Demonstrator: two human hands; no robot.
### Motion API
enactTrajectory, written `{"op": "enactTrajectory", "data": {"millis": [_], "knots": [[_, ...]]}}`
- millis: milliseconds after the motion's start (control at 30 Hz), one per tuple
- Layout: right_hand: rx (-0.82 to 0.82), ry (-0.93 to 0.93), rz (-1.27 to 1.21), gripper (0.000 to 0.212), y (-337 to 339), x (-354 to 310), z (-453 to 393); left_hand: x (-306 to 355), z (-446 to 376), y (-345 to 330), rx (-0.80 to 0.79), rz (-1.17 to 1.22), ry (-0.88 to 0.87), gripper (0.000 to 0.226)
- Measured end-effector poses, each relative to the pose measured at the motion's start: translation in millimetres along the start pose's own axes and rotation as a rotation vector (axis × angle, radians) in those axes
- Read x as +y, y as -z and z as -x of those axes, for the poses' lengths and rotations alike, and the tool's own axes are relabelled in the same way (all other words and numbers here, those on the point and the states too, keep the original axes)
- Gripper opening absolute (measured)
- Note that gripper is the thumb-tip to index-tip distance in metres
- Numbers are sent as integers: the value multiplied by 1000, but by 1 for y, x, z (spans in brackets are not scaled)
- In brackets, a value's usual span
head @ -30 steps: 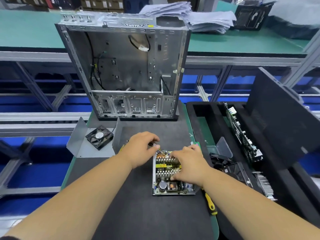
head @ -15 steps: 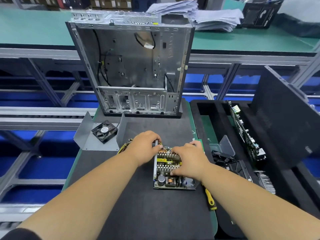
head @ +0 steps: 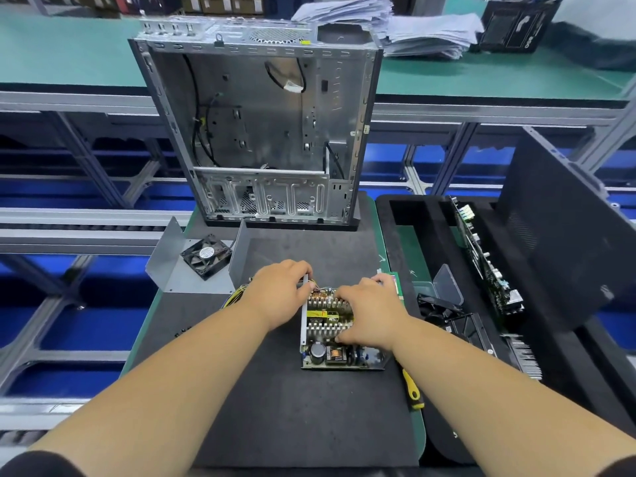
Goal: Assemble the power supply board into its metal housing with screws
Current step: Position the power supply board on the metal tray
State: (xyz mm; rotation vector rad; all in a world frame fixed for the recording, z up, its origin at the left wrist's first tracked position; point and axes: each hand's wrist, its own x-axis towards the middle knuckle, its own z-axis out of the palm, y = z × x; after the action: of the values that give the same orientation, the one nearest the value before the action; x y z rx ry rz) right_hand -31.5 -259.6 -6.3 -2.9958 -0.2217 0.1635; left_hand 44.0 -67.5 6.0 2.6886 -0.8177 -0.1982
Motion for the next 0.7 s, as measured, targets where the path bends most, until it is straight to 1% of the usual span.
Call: {"op": "enactTrajectory", "data": {"millis": [67, 100, 167, 200, 267, 333, 367, 400, 467, 567, 633, 700], "knots": [[-24, 12, 3, 71, 2, -1, 0, 1, 0, 0, 21, -23, 7, 22], [-43, 19, -17, 77, 4, 0, 0, 2, 0, 0, 28, -23, 17, 22], [-47, 13, -132, 83, 11, 4, 2, 5, 0, -2, 36, -2, 42, 23], [-3, -11, -219, 78, 16, 8, 4, 6, 0, -3, 42, 16, 54, 25], [151, -116, -378, 54, 25, 20, 11, 11, 1, -3, 78, 68, 69, 30], [273, -288, -465, 28, 30, 36, 22, 17, 3, -3, 132, 120, 53, 35], [284, -383, -492, 20, 31, 45, 28, 21, 5, -3, 156, 136, 35, 36], [258, -467, -512, 16, 30, 53, 34, 25, 7, -2, 176, 144, 17, 37], [135, -568, -515, 12, 23, 66, 47, 33, 12, -3, 206, 149, -4, 36], [-40, -592, -455, 7, 6, 75, 64, 43, 20, -8, 233, 191, -12, 33], [-116, -576, -423, 15, -3, 72, 71, 49, 26, -12, 249, 204, -19, 32], [-156, -567, -396, 29, -10, 68, 75, 54, 31, -16, 259, 203, -17, 31]]}}
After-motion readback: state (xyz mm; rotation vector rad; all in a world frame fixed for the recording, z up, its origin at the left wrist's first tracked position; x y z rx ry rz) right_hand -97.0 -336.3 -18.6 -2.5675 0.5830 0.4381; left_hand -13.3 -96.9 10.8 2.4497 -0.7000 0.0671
